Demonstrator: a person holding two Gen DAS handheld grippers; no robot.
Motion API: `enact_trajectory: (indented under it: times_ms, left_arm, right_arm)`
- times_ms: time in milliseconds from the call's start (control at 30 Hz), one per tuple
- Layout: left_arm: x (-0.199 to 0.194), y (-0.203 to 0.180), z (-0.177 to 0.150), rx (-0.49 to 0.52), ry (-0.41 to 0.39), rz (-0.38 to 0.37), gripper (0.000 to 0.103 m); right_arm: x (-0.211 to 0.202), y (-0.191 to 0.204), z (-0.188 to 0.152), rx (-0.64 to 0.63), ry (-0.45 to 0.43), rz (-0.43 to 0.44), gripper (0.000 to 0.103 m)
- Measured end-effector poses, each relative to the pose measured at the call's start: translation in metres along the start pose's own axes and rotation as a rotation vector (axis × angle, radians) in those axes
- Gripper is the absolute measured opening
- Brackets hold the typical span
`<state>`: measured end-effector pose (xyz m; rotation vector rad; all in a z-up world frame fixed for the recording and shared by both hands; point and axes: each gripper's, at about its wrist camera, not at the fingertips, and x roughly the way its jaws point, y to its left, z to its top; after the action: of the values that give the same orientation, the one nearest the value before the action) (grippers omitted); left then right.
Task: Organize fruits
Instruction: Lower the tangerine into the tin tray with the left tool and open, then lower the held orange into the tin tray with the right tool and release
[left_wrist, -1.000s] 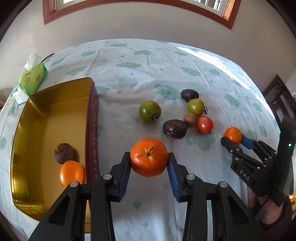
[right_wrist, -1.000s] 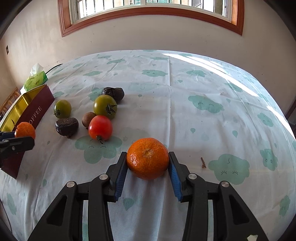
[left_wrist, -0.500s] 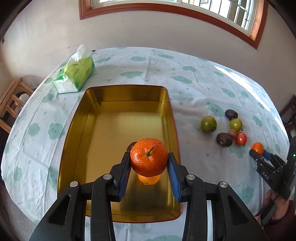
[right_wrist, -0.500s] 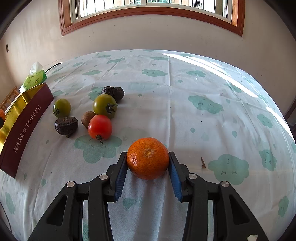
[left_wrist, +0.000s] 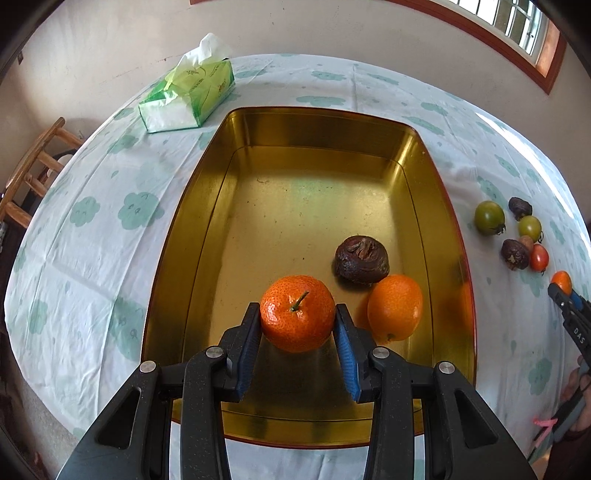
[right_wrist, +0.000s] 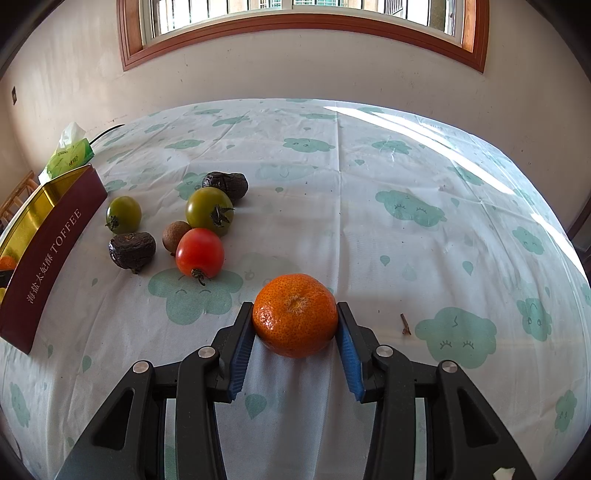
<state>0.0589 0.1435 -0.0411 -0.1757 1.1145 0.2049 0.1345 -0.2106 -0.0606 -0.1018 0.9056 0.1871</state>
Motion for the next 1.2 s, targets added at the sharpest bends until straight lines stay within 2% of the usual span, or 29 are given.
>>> enact_trajectory:
  times_ms: [233, 533, 633, 667, 700, 767, 967, 1200]
  left_arm:
    - [0.01, 0.003, -0.003, 0.004, 0.031, -0.004, 0.04]
    - [0.011, 0.003, -0.005, 0.033, 0.02, -0.003, 0.041]
    - [0.01, 0.005, -0.005, 0.026, 0.006, -0.017, 0.042]
    - [0.008, 0.006, -0.005, 0.02, -0.003, -0.023, 0.045]
    - [0.006, 0.007, -0.005, 0.014, -0.012, -0.032, 0.052]
    - [0.002, 0.009, -0.005, 0.01, -0.032, -0.043, 0.059]
    - [-0.019, 0.012, -0.006, 0.013, -0.09, -0.089, 0.061]
    - [-0.046, 0.04, -0.011, -0.055, -0.144, -0.073, 0.064]
  right_arm:
    - [0.0, 0.0, 0.0, 0.001, 0.0, 0.0, 0.04]
    - [0.0, -0.001, 0.001, 0.013, 0.008, -0.001, 0.039]
    - [-0.006, -0.004, 0.006, 0.072, 0.005, 0.054, 0.039]
    - [-0.011, -0.002, 0.009, 0.082, -0.003, 0.067, 0.039]
    - [-0.015, 0.001, 0.013, 0.081, -0.012, 0.079, 0.039]
    - [-0.025, 0.015, 0.022, 0.067, -0.03, 0.119, 0.039]
    - [-0.041, 0.092, 0.047, -0.079, -0.059, 0.262, 0.039]
    - [-0.035, 0.19, 0.063, -0.259, -0.054, 0.388, 0.039]
